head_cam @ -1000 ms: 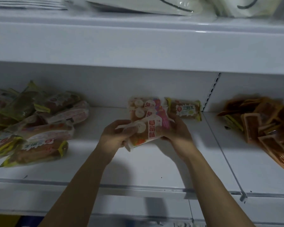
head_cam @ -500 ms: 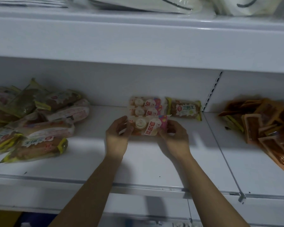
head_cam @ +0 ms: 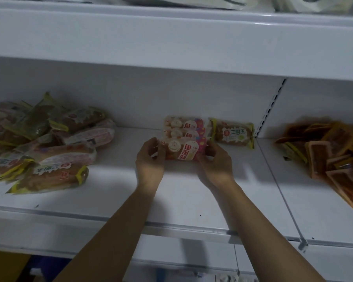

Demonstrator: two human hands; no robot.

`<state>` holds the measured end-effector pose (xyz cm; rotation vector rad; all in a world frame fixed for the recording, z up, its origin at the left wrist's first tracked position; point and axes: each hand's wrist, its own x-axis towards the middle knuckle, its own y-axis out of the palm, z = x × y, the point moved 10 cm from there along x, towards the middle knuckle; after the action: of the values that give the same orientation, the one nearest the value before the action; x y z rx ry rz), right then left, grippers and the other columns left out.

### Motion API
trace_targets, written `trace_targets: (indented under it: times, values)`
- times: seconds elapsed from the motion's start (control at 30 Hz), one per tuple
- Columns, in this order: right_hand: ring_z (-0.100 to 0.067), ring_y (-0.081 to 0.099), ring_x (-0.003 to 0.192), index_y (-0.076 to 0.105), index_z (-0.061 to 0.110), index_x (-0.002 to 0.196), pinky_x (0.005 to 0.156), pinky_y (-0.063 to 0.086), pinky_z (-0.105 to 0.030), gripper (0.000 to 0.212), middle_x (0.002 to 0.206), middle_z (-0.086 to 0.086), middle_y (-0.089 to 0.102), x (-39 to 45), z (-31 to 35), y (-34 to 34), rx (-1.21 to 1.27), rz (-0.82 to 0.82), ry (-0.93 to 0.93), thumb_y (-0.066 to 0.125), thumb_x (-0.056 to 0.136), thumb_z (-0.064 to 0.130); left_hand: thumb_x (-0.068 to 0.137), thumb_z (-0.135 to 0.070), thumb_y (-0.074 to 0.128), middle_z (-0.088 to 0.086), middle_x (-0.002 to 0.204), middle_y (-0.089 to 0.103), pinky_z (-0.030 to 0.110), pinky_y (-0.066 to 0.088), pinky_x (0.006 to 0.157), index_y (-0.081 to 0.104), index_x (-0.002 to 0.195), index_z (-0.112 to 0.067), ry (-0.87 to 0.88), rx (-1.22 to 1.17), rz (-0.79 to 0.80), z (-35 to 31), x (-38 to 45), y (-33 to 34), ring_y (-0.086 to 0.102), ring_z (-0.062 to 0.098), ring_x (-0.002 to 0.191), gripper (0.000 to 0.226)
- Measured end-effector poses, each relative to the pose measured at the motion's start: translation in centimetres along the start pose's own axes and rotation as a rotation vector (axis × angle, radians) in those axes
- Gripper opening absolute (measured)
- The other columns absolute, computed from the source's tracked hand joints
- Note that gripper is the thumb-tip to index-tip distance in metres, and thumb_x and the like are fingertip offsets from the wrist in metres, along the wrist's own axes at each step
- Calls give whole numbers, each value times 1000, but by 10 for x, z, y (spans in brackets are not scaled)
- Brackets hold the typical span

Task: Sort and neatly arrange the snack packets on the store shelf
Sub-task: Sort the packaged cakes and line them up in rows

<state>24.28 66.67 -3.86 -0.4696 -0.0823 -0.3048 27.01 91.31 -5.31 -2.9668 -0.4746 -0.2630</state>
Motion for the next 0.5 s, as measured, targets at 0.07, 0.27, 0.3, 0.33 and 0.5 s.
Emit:
trace_targets:
  times: [0.07,0.27,0.3,0.33,0.5]
  values:
    - [9,59,89,60,39,111,74,41,-4,19,94,30,60,-1,4,-2,-29,4,-4,70,95,37,95,-38,70,-5,113,74,40,58,97,65,128,-18,-15,-16,-1,4,0,-1,70,5,103,39]
    - [9,62,90,59,31,133,72,46,-1,41,105,14,69,-4,0,-2,-20,0,26,70,95,43,95,-35,71,-2,110,75,37,58,97,65,129,-17,-46,-17,28,8,3,-4,71,3,99,39]
    - [9,62,89,60,29,133,78,50,-7,41,104,13,69,-3,1,-2,-30,1,27,69,96,41,95,-38,70,-3,109,75,37,58,97,66,129,-17,-42,10,40,8,4,-3,71,4,99,40]
    - [8,63,88,60,28,133,85,55,-17,40,105,12,69,-3,2,-1,-42,0,32,69,96,39,95,-41,69,-4,109,75,37,58,96,66,129,-18,-45,30,53,8,5,-2,71,5,100,41]
    - [-10,57,109,48,23,148,93,46,-27,62,129,6,55,-14,5,-11,-35,-150,81,70,94,41,95,-39,68,-2,119,72,32,55,99,63,132,-18,-70,71,107,5,3,-4,68,10,108,42]
